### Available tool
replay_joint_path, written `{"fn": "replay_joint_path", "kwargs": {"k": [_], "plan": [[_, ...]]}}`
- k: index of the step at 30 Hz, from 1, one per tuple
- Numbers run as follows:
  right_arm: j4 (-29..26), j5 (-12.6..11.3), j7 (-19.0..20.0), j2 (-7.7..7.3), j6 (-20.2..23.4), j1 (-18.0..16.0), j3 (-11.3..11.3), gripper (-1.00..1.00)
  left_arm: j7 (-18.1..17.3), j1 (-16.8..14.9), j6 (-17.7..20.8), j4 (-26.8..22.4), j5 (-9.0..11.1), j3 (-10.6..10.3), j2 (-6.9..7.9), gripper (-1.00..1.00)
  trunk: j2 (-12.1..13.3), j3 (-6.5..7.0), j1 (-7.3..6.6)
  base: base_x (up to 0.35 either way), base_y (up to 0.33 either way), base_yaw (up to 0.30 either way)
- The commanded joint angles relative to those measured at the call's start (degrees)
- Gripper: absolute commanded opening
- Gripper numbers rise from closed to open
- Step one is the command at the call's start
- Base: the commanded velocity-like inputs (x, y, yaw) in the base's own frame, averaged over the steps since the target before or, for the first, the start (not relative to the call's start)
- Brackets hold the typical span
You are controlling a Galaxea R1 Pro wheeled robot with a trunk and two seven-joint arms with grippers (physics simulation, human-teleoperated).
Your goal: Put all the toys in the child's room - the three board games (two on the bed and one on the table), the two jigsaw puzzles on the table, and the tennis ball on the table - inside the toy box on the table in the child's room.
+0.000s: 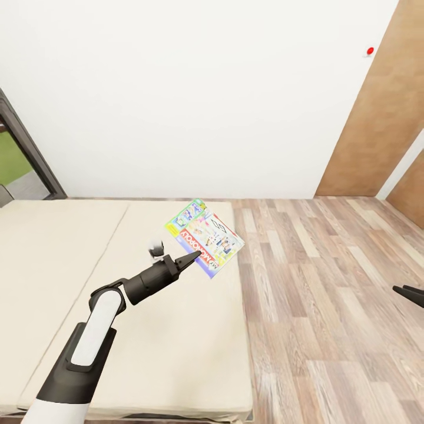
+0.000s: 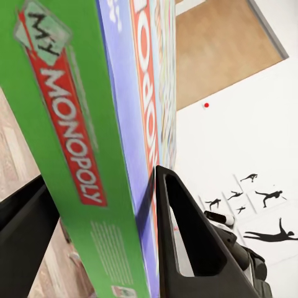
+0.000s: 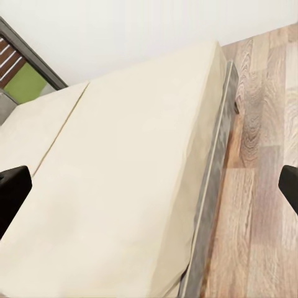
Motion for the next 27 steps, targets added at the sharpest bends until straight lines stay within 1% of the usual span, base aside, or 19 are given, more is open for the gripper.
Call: {"fn": "replay_joint_path", "kwargs": {"k": [1,16,21,27], "plan": [[-0.01,0.09,0.25,0.0,0.61,-0.04,-0.04,1.0,-0.07,-0.04,0.17,0.0,0.02,-0.02,0.03,-1.0,0.39,0.15,-0.23,0.0,0.0,-0.004],[-0.01,0.06,0.17,0.03,0.67,-0.03,0.0,1.0,-0.09,-0.04,0.2,0.0,0.02,-0.08,0.03,-1.0,6.41,2.92,-3.52,0.0,0.0,-0.012],[-0.01,0.06,0.18,0.05,0.67,-0.03,0.04,1.0,-0.08,-0.04,0.19,0.0,0.02,-0.09,0.03,-1.0,8.41,3.99,-4.62,0.0,0.0,-0.143],[-0.01,0.04,0.18,0.03,0.67,-0.05,0.05,1.0,-0.07,-0.04,0.18,0.0,0.05,-0.12,0.03,-1.0,10.82,5.34,-5.94,0.0,0.0,-0.217]]}}
